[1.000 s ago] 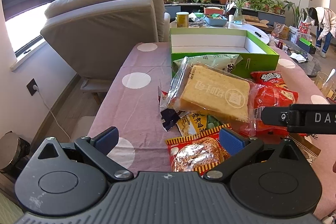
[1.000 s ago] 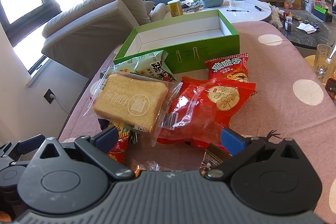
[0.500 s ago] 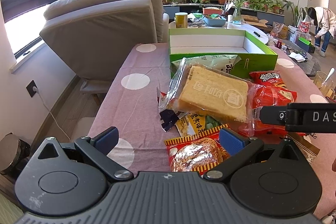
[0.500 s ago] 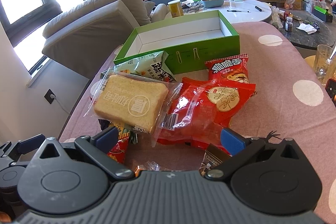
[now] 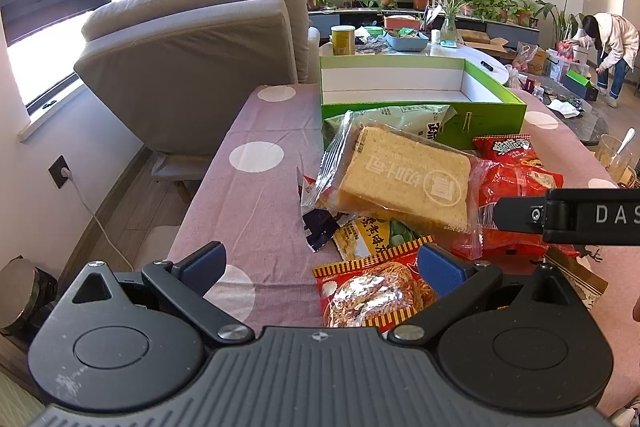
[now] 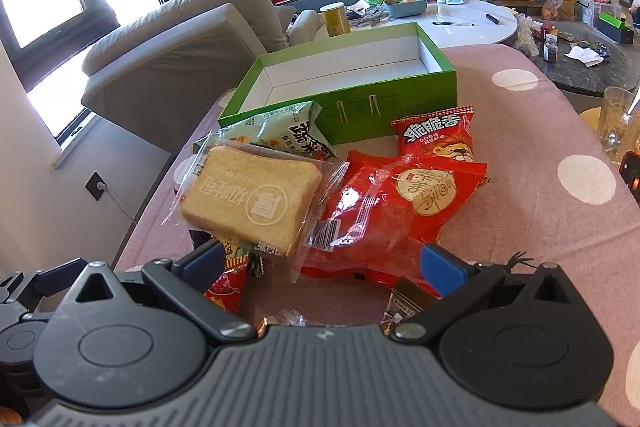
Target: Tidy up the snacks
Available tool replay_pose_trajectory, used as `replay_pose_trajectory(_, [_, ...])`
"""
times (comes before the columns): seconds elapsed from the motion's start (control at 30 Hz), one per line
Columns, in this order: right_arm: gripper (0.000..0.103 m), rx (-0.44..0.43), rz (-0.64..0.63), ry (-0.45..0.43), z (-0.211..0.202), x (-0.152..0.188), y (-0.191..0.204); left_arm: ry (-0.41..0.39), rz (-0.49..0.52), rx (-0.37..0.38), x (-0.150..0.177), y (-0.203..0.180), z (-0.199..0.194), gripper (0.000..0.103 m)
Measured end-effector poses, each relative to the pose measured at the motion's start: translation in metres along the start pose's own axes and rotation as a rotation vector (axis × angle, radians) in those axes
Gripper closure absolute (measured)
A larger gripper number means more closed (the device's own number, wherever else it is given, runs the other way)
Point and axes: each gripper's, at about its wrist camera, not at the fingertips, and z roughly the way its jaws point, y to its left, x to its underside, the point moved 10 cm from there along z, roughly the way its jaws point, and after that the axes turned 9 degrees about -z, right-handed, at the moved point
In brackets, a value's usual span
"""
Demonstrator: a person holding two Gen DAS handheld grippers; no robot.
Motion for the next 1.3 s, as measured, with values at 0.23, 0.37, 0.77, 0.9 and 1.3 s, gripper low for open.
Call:
replay_pose_trajectory(0.23, [0.018, -0.008, 0.007, -0.004, -0.0003, 0.0005, -0.0015, -0.015, 0.009, 0.004, 0.0006, -0.001, -0.0006, 0.001])
replay_pose_trajectory(0.37, [0.018, -0.011, 0.012, -0.005, 0.0002, 0.001, -0.0021, -0.016, 0.018, 0.005, 0.0013, -0.0023, -0.0006, 0.001])
replay_pose_trajectory(0.77, [0.018, -0.028, 0.024, -0.003, 0.001, 0.0025, -0.0018, -0.011, 0.0, 0.012, 0.0016, -0.0002, -0.0003, 0.001])
replay_pose_trajectory(0.9, [0.018, -0.029, 0.025, -0.003, 0.0011, 0.0026, -0.0018, -0.013, 0.006, 0.015, 0.0018, -0.0012, -0.0002, 0.001])
replay_pose_trajectory(1.3, [0.018, -0.079, 0.018, -0.024, -0.0052, -0.0026, 0.0015, -0.04, 0.011, 0.03, -0.0067, 0.0003, -0.0032, 0.001])
